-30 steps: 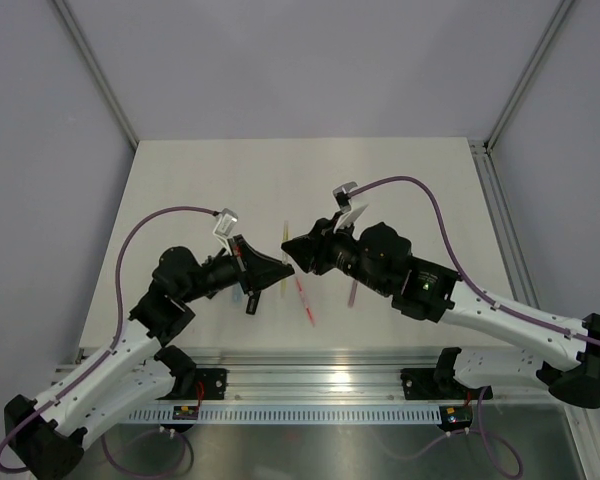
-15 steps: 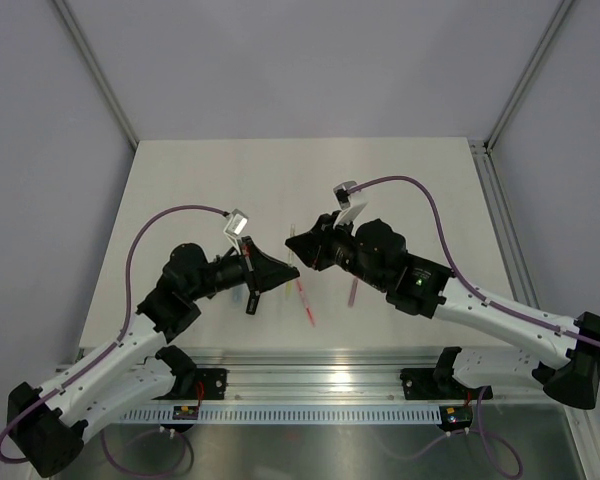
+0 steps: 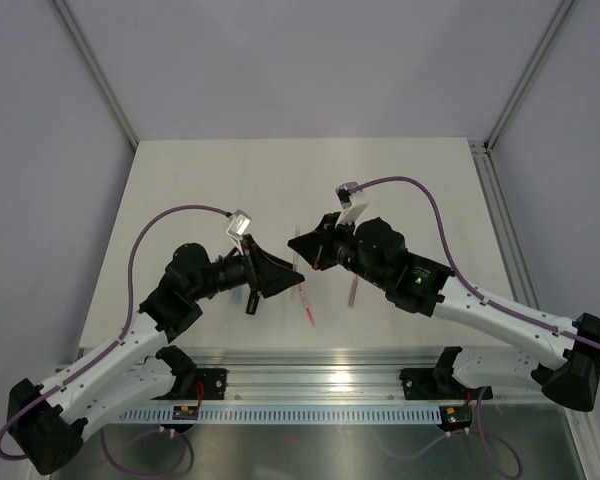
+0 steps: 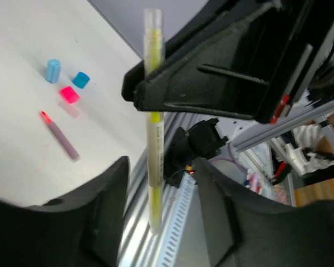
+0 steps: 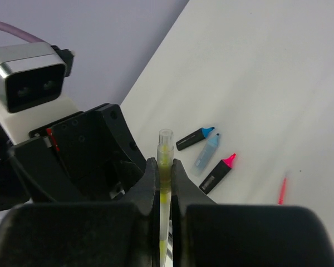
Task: Insert the pens into the pen caps
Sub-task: Place the pen at the center of the board.
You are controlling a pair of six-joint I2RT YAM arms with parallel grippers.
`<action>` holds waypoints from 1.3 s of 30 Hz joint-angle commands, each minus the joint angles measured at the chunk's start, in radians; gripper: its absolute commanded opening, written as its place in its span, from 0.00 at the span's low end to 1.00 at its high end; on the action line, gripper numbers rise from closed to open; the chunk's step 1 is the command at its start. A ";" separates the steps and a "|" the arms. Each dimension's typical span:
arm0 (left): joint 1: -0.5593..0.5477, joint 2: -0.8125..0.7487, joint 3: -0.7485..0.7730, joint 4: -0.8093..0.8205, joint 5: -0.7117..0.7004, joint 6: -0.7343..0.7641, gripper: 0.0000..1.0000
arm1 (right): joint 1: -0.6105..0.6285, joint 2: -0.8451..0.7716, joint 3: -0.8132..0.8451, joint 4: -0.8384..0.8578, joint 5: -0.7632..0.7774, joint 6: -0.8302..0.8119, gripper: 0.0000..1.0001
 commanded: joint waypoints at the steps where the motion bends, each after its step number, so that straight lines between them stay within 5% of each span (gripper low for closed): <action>1: -0.005 -0.001 0.018 0.050 -0.017 -0.002 0.64 | -0.046 -0.007 -0.017 -0.022 -0.021 -0.015 0.00; 4: -0.005 -0.033 0.009 -0.036 -0.044 0.013 0.85 | -0.101 0.005 -0.040 -0.044 -0.048 -0.025 0.00; 9: -0.005 -0.122 -0.006 -0.178 -0.118 0.053 0.99 | -0.176 0.025 -0.115 -0.016 -0.122 -0.014 0.00; 18: -0.006 -0.264 -0.006 -0.403 -0.305 0.108 0.99 | -0.218 0.204 -0.210 0.031 -0.084 -0.026 0.00; 33: -0.005 -0.259 -0.154 -0.291 -0.359 0.048 0.99 | -0.222 0.465 -0.166 0.062 -0.030 -0.017 0.01; 39: -0.005 -0.221 -0.163 -0.251 -0.345 0.056 0.99 | -0.222 0.499 -0.151 0.007 -0.009 0.001 0.14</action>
